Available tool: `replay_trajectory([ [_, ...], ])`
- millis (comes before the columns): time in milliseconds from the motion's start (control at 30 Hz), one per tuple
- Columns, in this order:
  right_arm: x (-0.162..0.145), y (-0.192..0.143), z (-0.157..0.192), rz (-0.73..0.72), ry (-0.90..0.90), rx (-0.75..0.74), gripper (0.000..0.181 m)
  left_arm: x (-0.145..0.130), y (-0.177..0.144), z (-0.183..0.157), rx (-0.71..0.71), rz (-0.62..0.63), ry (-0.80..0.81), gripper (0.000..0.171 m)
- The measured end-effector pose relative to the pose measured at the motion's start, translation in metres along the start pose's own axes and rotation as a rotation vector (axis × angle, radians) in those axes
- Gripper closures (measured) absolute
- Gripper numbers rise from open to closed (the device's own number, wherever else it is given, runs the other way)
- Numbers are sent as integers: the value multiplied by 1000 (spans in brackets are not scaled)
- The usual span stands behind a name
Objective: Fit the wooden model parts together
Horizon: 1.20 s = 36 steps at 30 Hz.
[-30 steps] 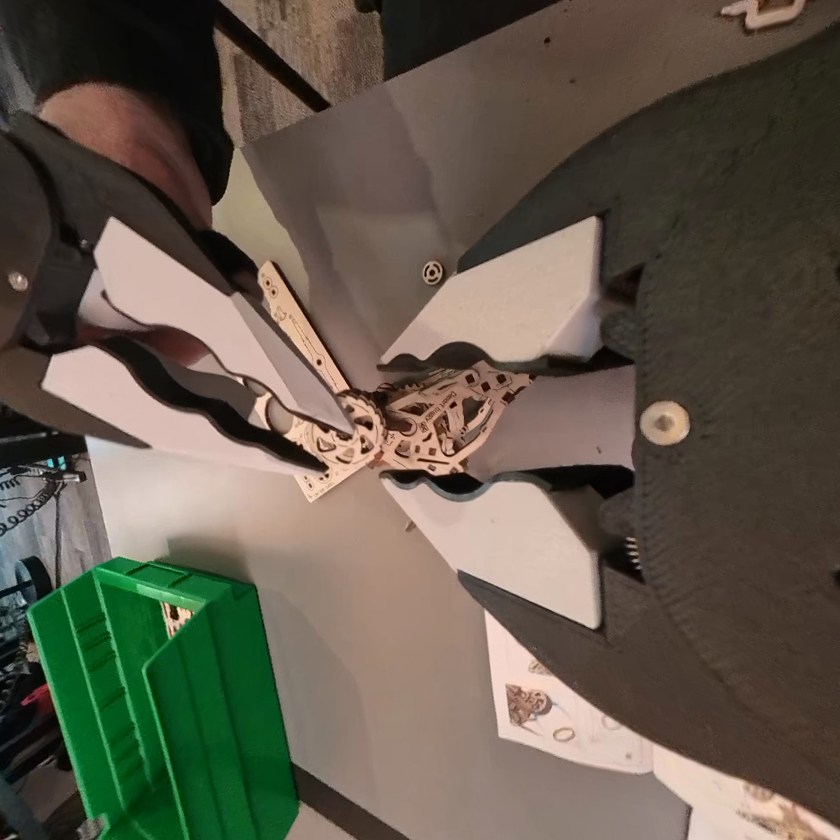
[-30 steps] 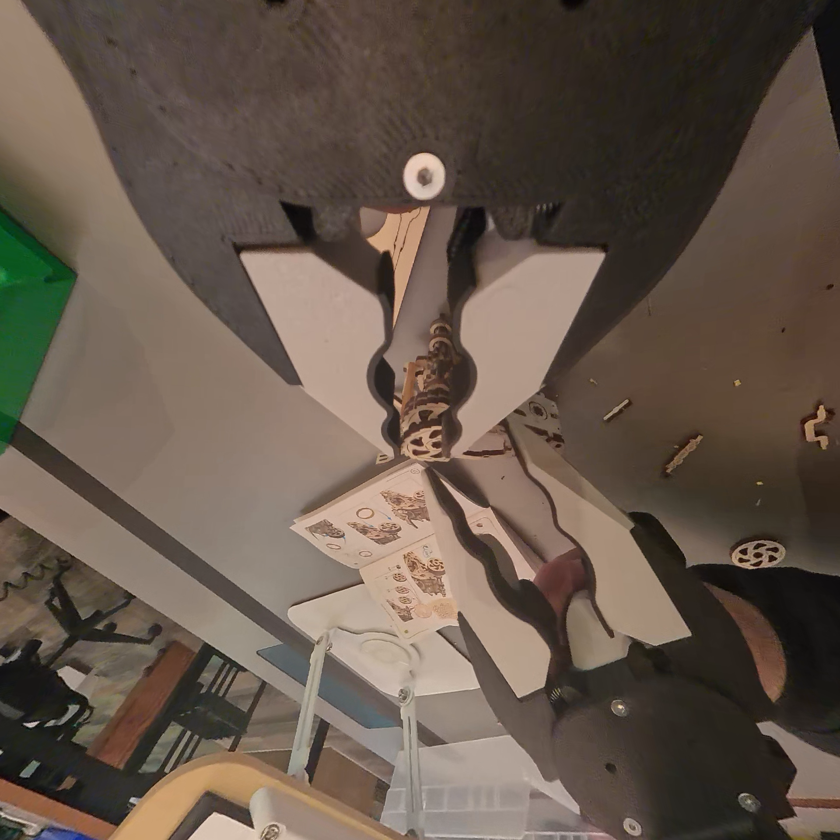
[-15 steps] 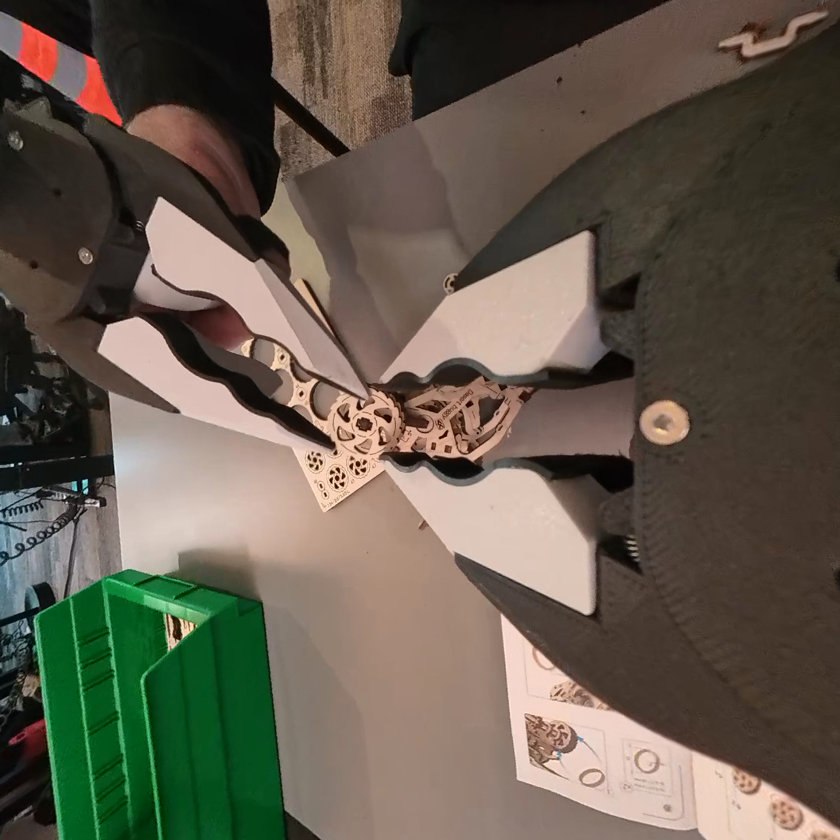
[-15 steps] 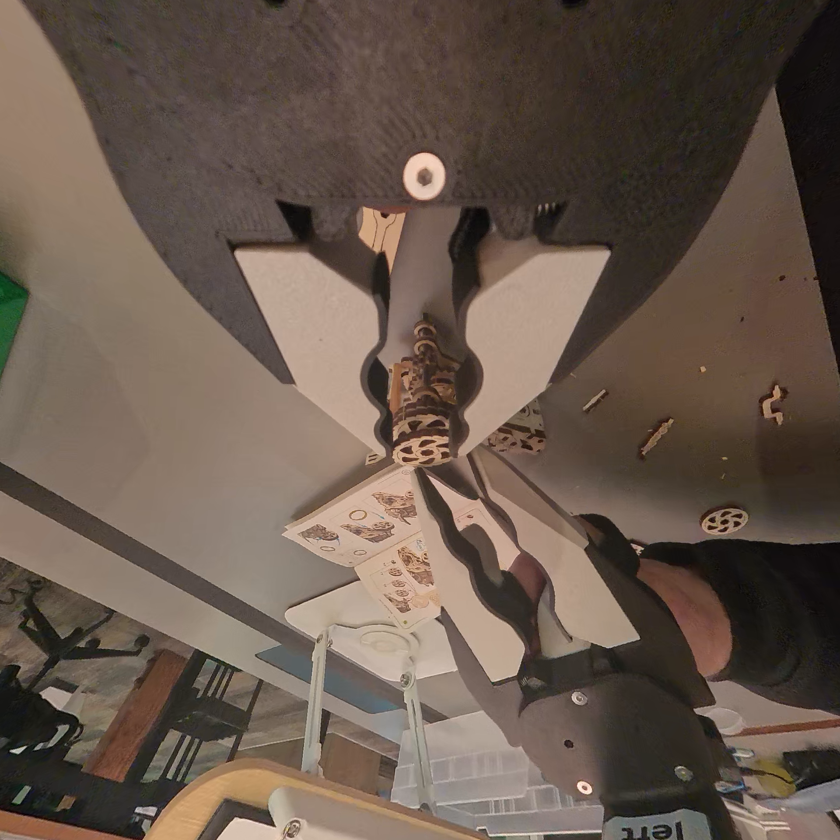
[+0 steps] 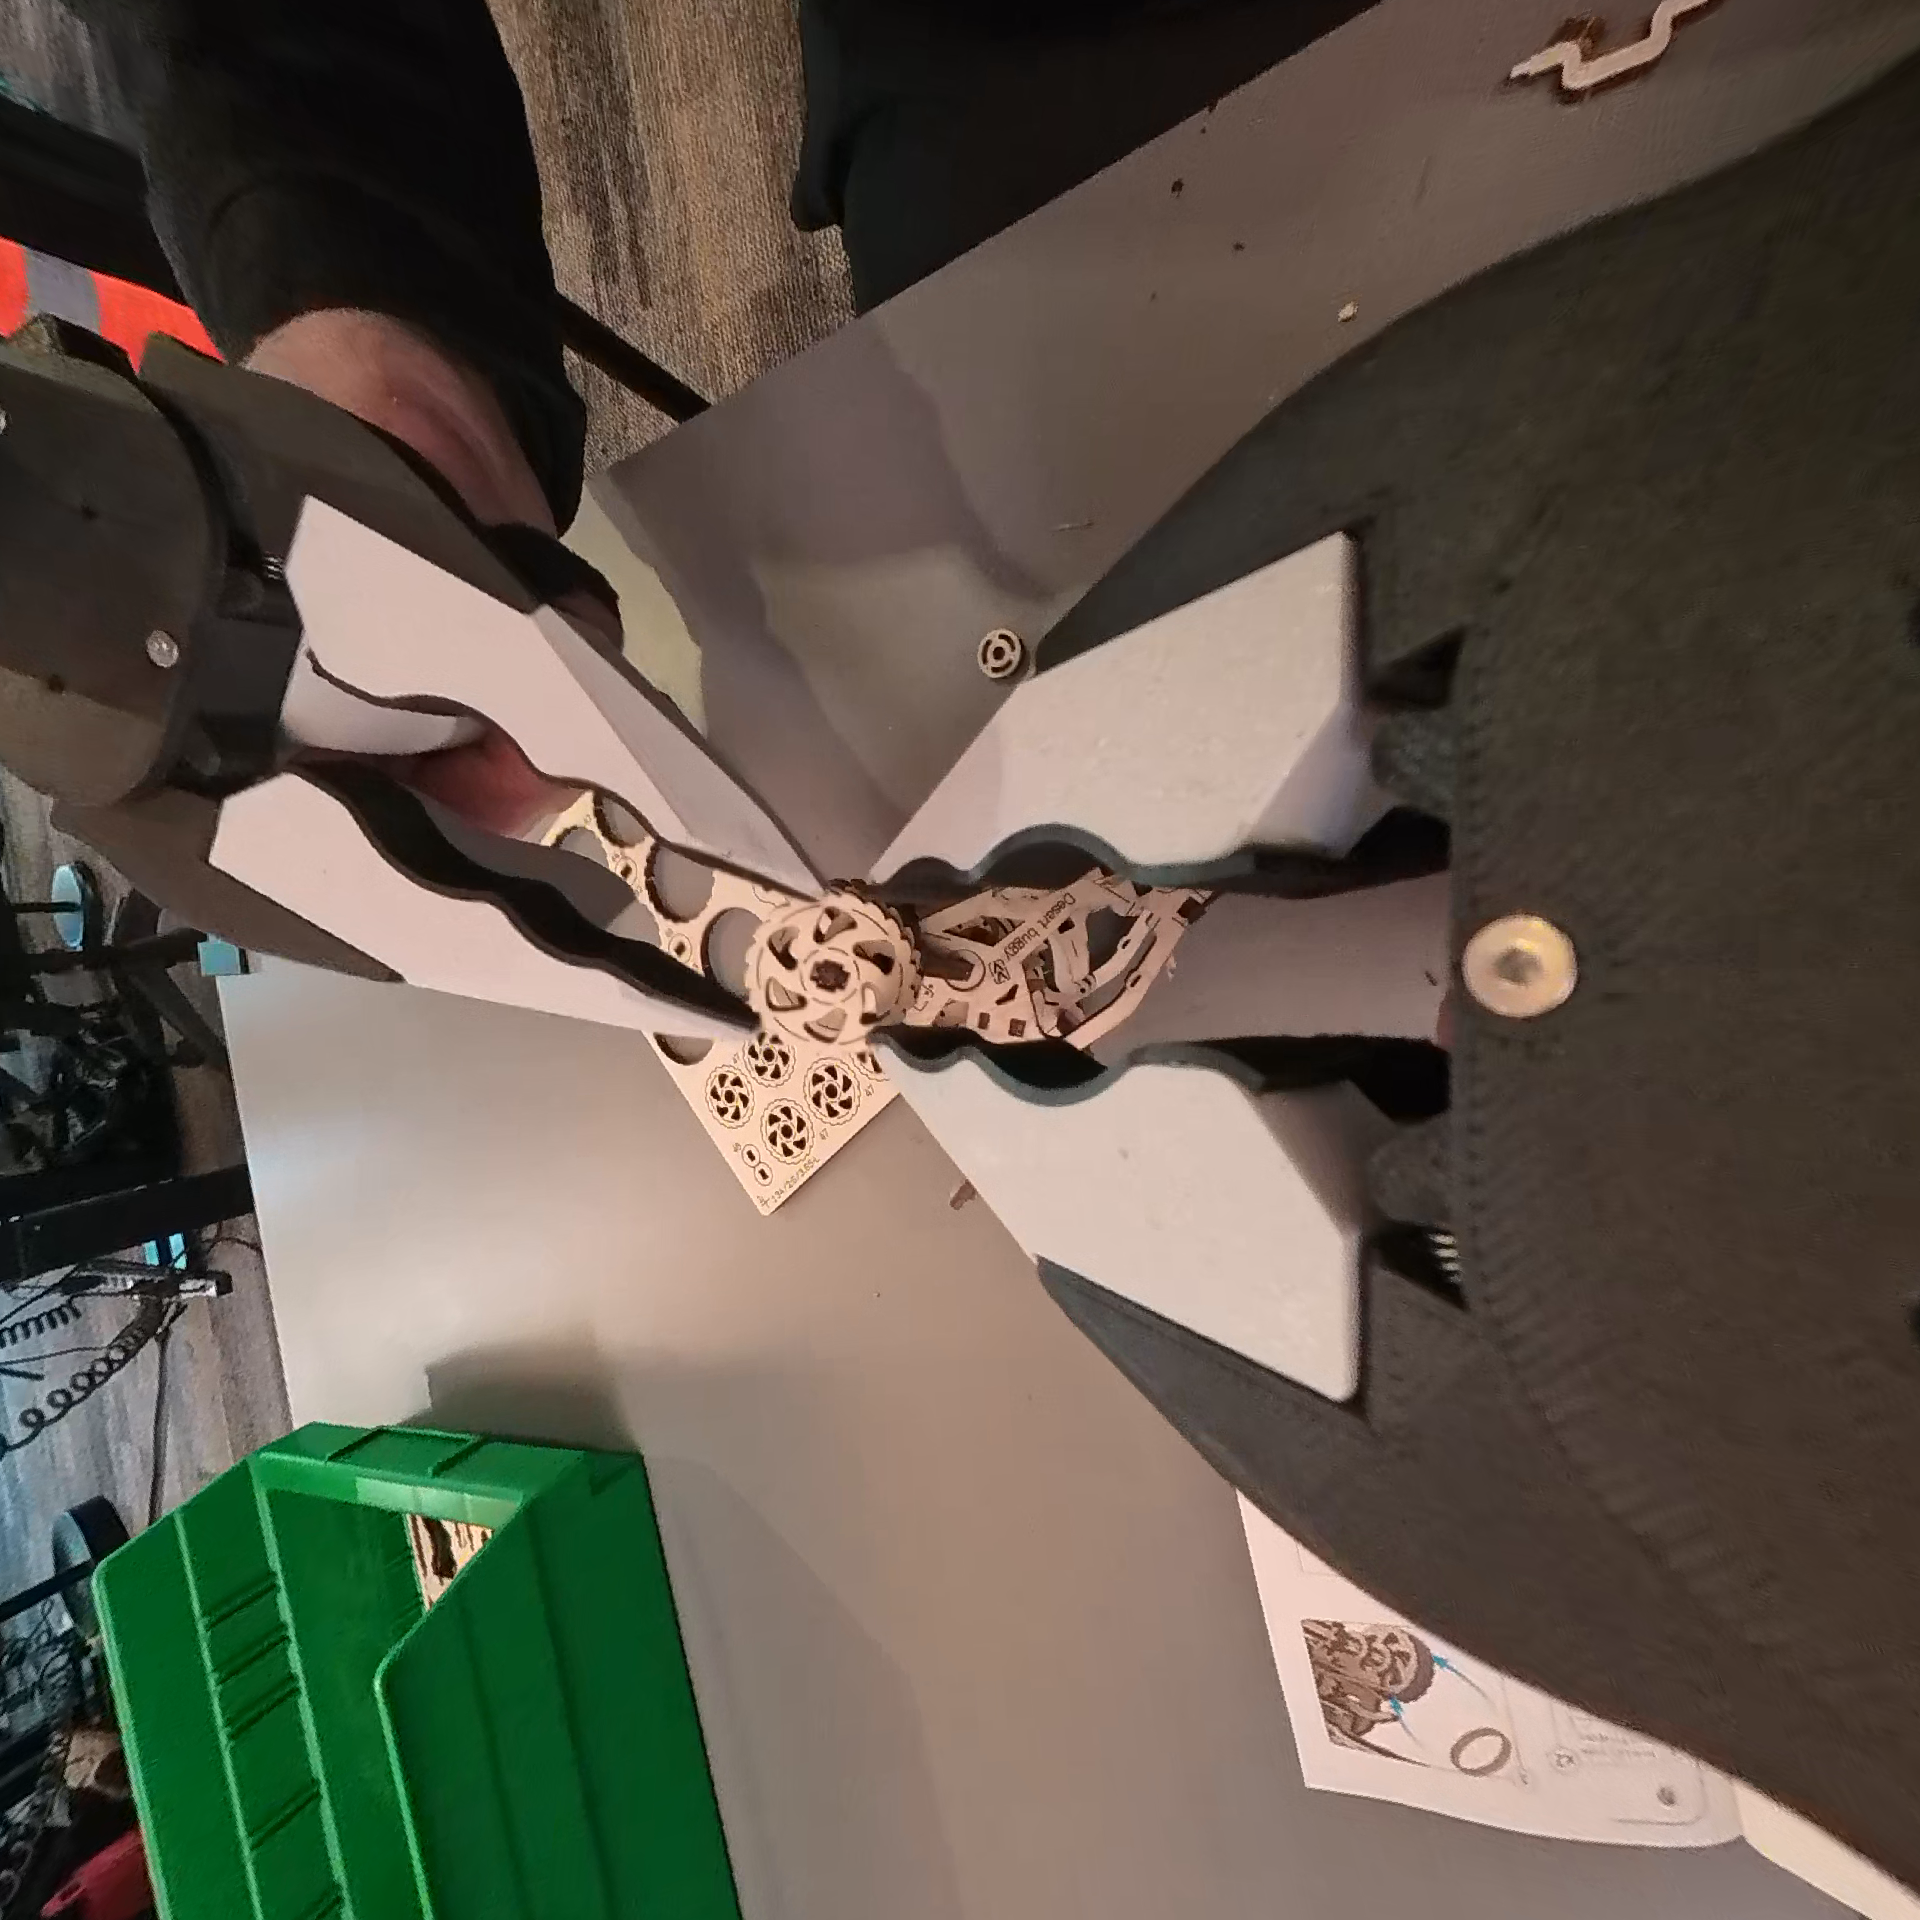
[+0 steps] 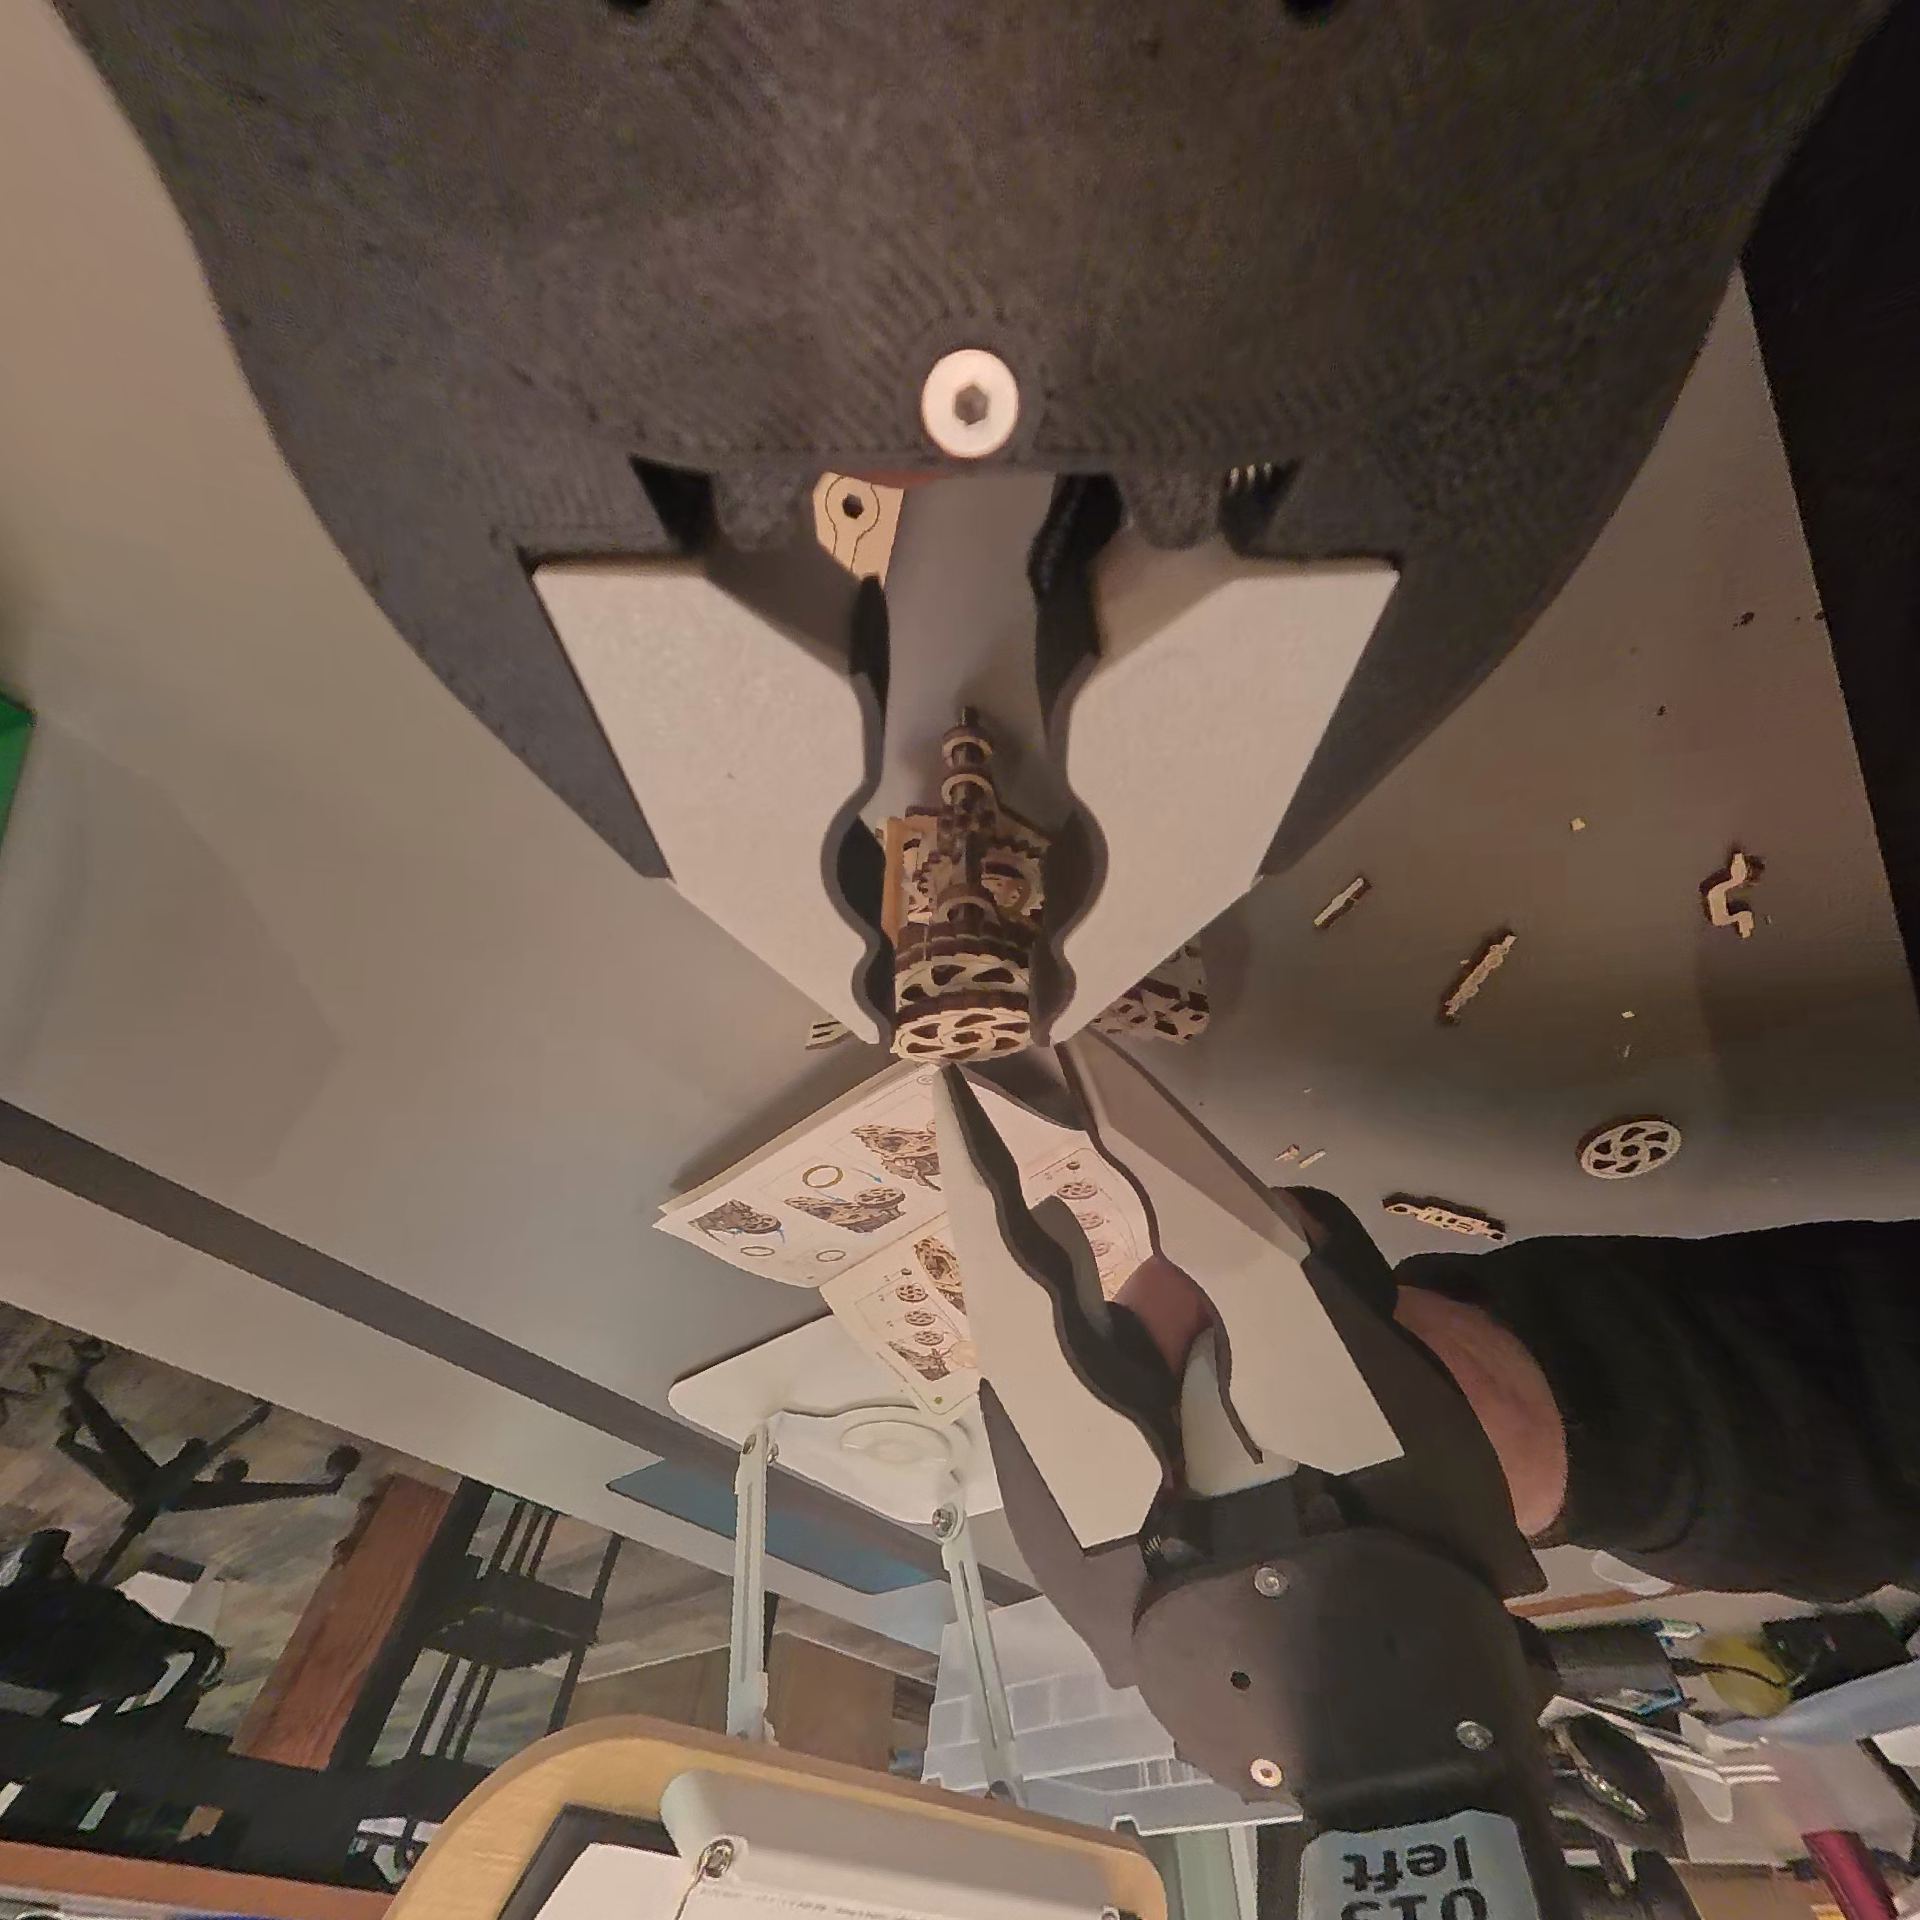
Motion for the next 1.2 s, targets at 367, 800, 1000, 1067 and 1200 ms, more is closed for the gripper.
replay_trajectory([
  [367, -5, 10, 0, 0, 10, 211, 148, -2, 1, 1, 6, -2, -21, 151],
  [800, -5, 8, -6, -26, 20, 121, 152, -8, -3, 6, -26, 19, -69, 148],
  [1000, -8, 6, -7, -41, 61, 74, 152, -17, 4, 9, -30, 45, -156, 145],
  [1067, -9, 5, -7, -45, 65, 45, 152, -14, 6, 6, -52, 35, -172, 144],
  [1200, -6, 2, -6, -80, 81, -2, 151, -30, 17, 10, -27, 131, -207, 143],
])
Point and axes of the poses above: each gripper's, where its closed fingertips meet, y out along the fingers, x out of its top, z = x × y across the jaws, the point moved 2 cm from there along -y, back along the fingers, and after that the axes turned 15 degrees about -y, right-handed, at the moved point
